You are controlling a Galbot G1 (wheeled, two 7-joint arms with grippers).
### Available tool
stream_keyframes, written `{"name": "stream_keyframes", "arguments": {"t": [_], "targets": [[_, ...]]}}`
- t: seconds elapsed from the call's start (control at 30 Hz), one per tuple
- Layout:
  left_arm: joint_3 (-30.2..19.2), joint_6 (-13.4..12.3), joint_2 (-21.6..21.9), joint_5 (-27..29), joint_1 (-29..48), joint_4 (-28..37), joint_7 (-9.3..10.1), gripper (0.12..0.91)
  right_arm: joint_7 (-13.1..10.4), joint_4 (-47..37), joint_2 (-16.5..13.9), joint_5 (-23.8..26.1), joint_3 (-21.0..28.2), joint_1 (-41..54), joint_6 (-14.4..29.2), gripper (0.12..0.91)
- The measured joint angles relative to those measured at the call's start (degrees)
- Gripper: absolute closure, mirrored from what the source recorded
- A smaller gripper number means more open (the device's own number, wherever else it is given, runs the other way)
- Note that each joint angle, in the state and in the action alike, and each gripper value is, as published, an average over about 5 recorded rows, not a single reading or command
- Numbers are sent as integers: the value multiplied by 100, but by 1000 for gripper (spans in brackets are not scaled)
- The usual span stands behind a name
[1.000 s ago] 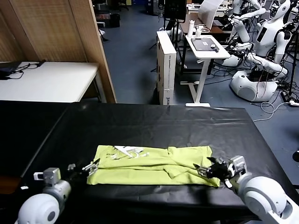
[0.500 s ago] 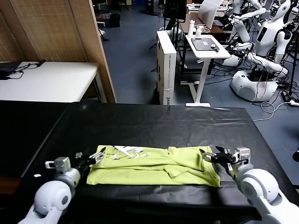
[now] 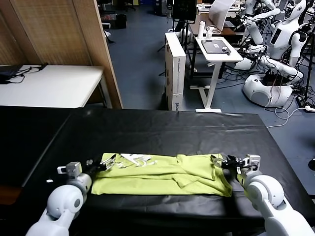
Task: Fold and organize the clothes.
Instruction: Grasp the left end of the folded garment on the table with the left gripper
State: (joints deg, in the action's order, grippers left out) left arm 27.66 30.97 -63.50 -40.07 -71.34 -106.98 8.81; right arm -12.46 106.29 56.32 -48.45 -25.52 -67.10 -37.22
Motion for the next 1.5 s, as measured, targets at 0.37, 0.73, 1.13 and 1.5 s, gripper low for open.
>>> {"name": "stream_keyframes", "arguments": {"t": [0.37,0.73,1.13,1.5], "targets": [[-19,-67,-20,32,-52,13,-104,125,-79,-55,141,119,-9,0,306,468],[62,-138,-3,48,59,132,-75,123,61,-83,236,86,-46,-32,816,119],[145,-310,41,349,8,13,-214,123,560,510,-85,265,-379,-468,1252,118],[739,172,452,-648,-643,-488,-264,123,675,1468,-510,-143,-1015,-1324,1249,118]]}}
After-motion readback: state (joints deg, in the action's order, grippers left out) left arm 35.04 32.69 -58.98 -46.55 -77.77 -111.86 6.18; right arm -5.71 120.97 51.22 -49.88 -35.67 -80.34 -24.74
